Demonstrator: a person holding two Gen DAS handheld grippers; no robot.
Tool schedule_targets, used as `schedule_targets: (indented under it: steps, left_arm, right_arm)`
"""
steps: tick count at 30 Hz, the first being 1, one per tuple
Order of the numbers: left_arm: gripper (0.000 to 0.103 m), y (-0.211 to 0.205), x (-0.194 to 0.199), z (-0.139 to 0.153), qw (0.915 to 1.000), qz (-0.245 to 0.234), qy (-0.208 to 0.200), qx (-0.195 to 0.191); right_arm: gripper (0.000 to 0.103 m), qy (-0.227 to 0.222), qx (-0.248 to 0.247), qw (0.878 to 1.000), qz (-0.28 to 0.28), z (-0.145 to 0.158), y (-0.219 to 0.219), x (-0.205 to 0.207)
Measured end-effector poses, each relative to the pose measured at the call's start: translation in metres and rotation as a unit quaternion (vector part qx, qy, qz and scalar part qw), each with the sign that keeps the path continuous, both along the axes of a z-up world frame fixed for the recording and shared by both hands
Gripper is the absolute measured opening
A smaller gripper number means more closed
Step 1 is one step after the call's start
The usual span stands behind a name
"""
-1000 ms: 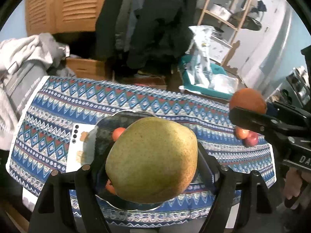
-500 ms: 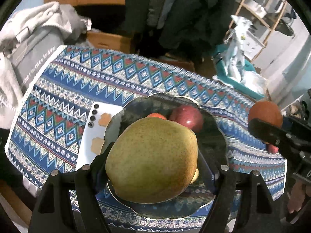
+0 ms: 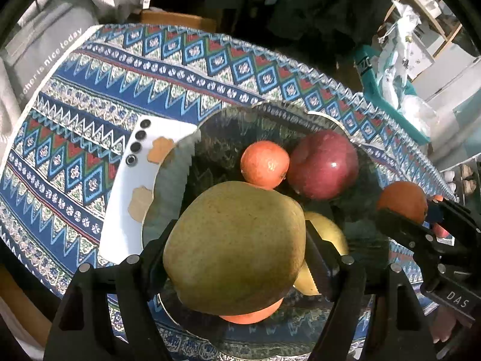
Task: Organize fruits
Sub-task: 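Lower the pear into the bowl with the left tool while the right tool lowers the orange in, then open both tools and withdraw them from the glass bowl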
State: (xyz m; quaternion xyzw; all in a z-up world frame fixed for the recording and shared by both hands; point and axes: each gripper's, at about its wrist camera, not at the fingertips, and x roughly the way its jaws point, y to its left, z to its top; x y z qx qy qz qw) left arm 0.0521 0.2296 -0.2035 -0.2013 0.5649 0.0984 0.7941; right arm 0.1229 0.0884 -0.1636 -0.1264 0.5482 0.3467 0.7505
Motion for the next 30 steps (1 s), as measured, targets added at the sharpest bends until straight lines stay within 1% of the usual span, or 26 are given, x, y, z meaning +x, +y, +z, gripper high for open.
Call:
schedule_targets:
  steps: [5, 7, 12, 17, 24, 27, 30]
  left_arm:
    - [0.079, -0.001, 0.003, -0.001, 0.9999, 0.001, 0.004, 0.010]
    - [0.075, 0.000, 0.003, 0.002, 0.9999, 0.004, -0.001, 0.013]
    - [0.074, -0.001, 0.003, 0.010, 0.9999, 0.004, -0.014, 0.000]
    - [0.074, -0.008, 0.002, 0.014, 0.9999, -0.008, -0.012, 0.005]
    - [0.074, -0.014, -0.004, 0.027, 0.9997, -0.012, -0.019, 0.003]
    - [0.074, -0.019, -0.006, 0.034, 0.9995, -0.019, -0.023, 0.003]
    - [0.075, -0.025, -0.009, 0.041, 0.9991, -0.028, -0.030, 0.007]
  right_arm:
    - [0.046, 0.010, -0.007, 1.000, -0.004, -0.014, -0.005, 0.002]
    - [0.046, 0.014, -0.009, 1.000, -0.006, -0.018, -0.007, 0.002]
    - [0.047, 0.023, -0.011, 1.000, -0.011, -0.025, -0.011, 0.005]
    - [0.049, 0.028, -0.005, 1.000, -0.011, -0.027, -0.010, 0.005]
    - [0.050, 0.022, 0.010, 1.000, -0.011, -0.015, -0.013, 0.003]
    - [0.055, 0.018, 0.016, 1.000, -0.013, -0.007, -0.018, 0.003]
    - [0.056, 0.007, 0.018, 1.000, -0.017, 0.004, -0.025, 0.001]
